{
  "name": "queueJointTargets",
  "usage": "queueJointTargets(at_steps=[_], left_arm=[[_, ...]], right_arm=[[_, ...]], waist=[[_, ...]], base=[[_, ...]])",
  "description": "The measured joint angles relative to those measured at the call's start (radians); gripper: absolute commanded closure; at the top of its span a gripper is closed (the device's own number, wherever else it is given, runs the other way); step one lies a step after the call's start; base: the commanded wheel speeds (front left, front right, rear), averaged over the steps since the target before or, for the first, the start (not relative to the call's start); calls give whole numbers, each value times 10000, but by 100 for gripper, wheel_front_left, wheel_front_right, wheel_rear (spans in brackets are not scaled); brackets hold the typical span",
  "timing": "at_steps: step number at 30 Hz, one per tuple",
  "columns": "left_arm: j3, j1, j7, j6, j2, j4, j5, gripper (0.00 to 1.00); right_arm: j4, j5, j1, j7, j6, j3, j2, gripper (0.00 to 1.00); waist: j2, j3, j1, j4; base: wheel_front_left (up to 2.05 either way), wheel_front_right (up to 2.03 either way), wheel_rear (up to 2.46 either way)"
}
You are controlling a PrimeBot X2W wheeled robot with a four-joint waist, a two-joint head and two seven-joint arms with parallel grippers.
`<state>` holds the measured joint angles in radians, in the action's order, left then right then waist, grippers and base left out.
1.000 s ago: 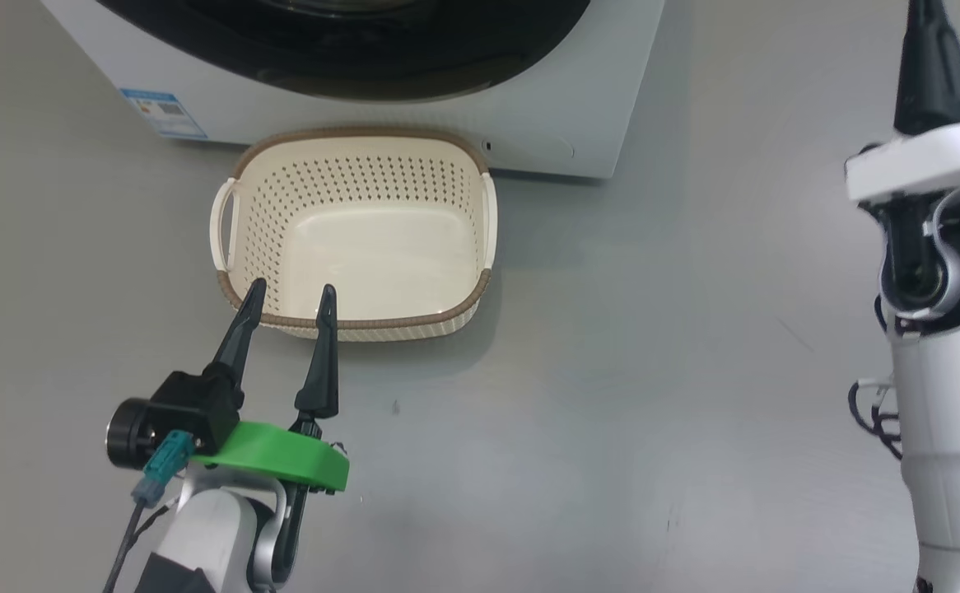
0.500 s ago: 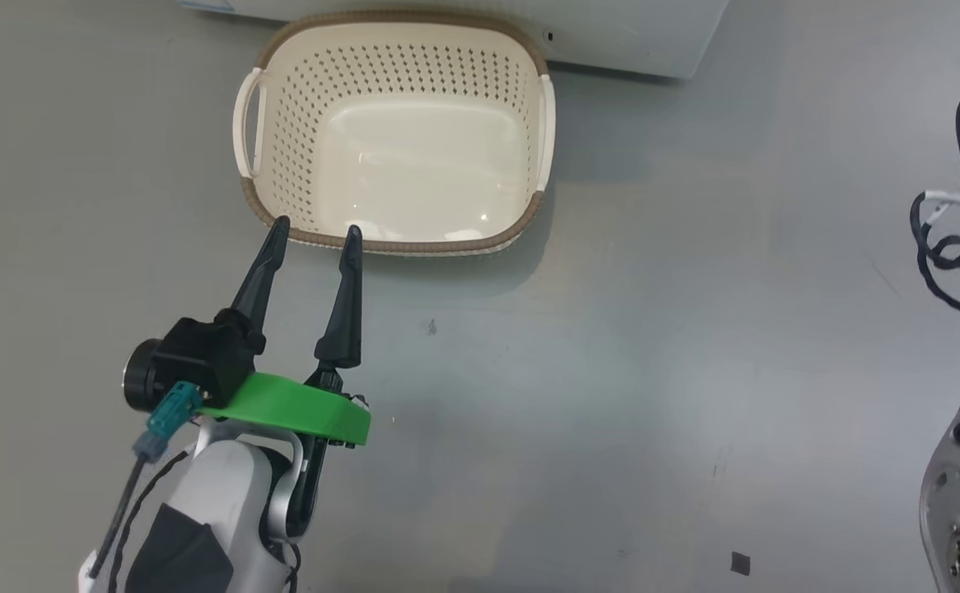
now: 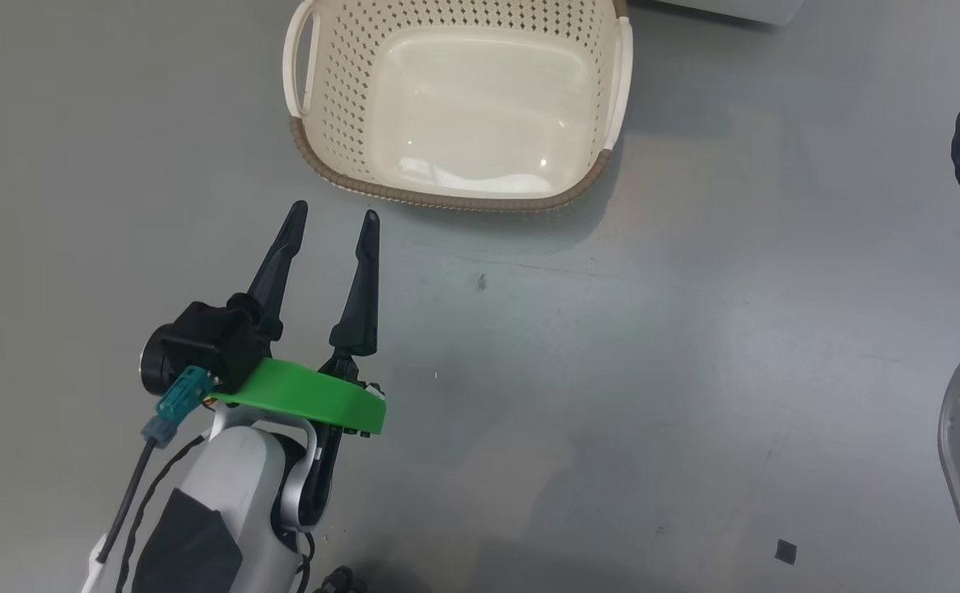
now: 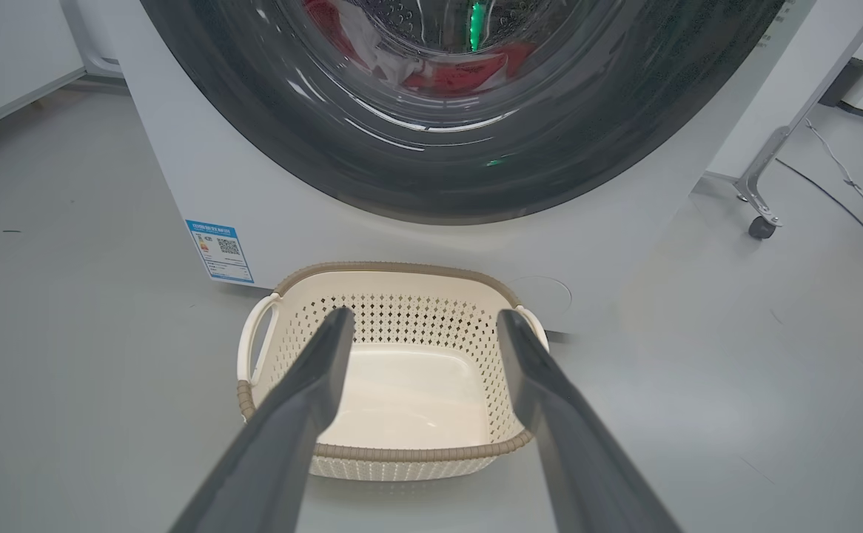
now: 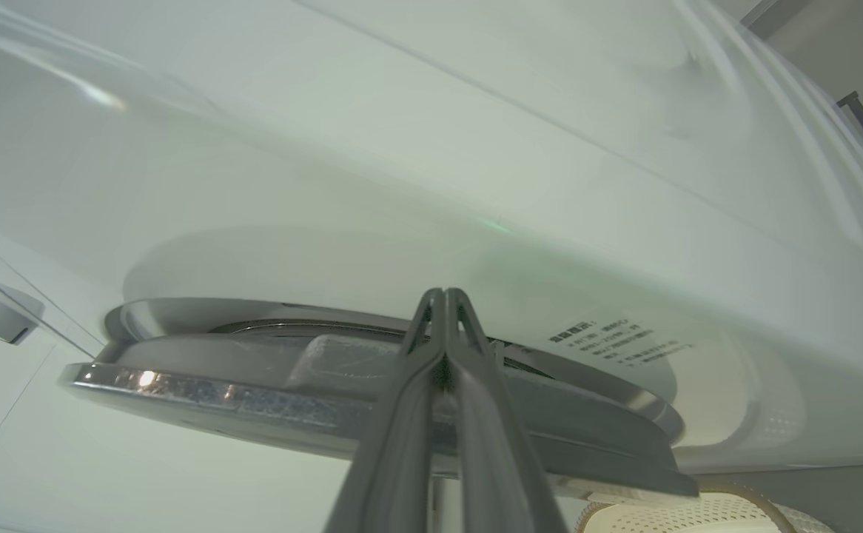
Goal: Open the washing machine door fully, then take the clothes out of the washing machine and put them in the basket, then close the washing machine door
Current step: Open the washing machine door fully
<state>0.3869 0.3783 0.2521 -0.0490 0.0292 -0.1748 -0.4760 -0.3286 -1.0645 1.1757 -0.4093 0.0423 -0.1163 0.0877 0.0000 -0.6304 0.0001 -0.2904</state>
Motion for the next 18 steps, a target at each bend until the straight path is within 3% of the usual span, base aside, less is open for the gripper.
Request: queueJointTargets(at_steps=[7,18], left_arm=[[98,81,0,-75,-17,-10,-345,0],[219,122,0,-86,-29,-90,-337,0]], right_arm=[[-466,-619,652,-621,313,-104,-6,100],[-1193,-1087,1112,-1099,393,-19,-19,100]], waist=[[0,-246,-1,-318],[0,-373,-1,-521]], base=[[0,0,0],[0,0,0]])
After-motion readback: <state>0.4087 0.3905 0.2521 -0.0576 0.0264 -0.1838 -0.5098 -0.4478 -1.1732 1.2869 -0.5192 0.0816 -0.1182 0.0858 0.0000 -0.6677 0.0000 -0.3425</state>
